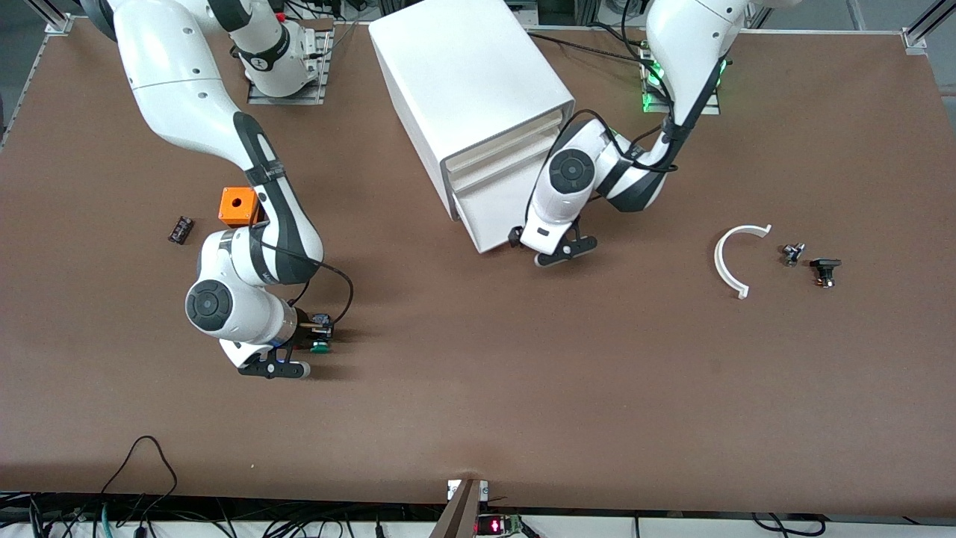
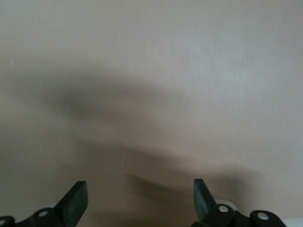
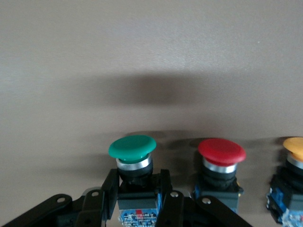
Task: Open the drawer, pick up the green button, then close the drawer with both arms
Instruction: 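Place the green button by the red button while the left gripper pushes the drawer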
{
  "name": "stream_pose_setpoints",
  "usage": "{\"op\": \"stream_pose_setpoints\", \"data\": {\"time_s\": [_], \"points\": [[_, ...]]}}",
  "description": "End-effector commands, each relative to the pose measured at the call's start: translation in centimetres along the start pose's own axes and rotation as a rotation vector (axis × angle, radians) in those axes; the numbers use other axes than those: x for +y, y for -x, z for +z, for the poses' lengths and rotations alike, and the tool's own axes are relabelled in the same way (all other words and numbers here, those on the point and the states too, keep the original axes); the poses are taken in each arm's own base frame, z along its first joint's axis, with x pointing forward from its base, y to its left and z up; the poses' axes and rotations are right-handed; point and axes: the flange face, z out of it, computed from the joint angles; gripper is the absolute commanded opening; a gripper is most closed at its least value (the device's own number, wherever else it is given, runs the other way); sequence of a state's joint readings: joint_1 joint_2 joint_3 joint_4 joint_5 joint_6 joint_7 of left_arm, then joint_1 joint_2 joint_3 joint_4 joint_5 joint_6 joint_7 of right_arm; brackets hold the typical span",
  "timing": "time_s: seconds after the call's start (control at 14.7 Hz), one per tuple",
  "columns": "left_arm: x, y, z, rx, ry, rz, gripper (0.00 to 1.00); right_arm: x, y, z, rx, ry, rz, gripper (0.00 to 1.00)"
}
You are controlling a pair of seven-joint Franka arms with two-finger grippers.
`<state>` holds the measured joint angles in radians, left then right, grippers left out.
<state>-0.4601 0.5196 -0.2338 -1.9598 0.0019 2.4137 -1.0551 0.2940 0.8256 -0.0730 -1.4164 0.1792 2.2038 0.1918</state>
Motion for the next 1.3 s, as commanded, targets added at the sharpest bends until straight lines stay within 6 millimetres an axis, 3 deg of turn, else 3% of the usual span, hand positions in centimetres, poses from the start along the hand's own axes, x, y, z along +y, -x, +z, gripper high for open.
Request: {"op": "stream_pose_setpoints", "data": {"time_s": [0.0, 0.07, 0.14, 0.2, 0.41, 0.68, 0.95, 1.23], "points": [[0.5, 2.7, -0.3, -0.029, -0.036, 0.006, 0.99, -0.1, 0.2, 0.0, 0.008, -0.015, 0.007, 0.00], [0.7, 3.6, -0.3, -0.049, -0.056, 0.019, 0.99, -0.1, 0.1, -0.1, 0.011, -0.016, 0.015, 0.23], [0.8, 4.3, -0.3, -0.068, -0.071, 0.023, 0.99, -0.1, 0.1, 0.0, 0.011, -0.016, 0.028, 0.67], [0.9, 4.6, -0.3, -0.077, -0.076, 0.025, 0.99, 0.0, 0.0, -0.1, 0.013, -0.015, 0.037, 1.00], [1.6, 5.8, -0.6, -0.105, -0.058, 0.011, 0.99, -0.4, -0.2, -1.4, 0.026, -0.020, 0.030, 1.00], [1.4, 6.2, -0.4, -0.140, -0.077, 0.000, 0.99, 0.6, -0.7, -7.1, 0.093, -0.014, 0.012, 1.00], [1.2, 6.7, -0.3, -0.210, -0.086, -0.035, 0.99, 3.8, -0.5, -15.6, 0.163, -0.014, -0.055, 1.00], [1.4, 7.3, -0.2, -0.245, -0.076, -0.060, 0.99, 6.9, 2.1, -25.0, 0.141, 0.016, -0.022, 1.00]]}}
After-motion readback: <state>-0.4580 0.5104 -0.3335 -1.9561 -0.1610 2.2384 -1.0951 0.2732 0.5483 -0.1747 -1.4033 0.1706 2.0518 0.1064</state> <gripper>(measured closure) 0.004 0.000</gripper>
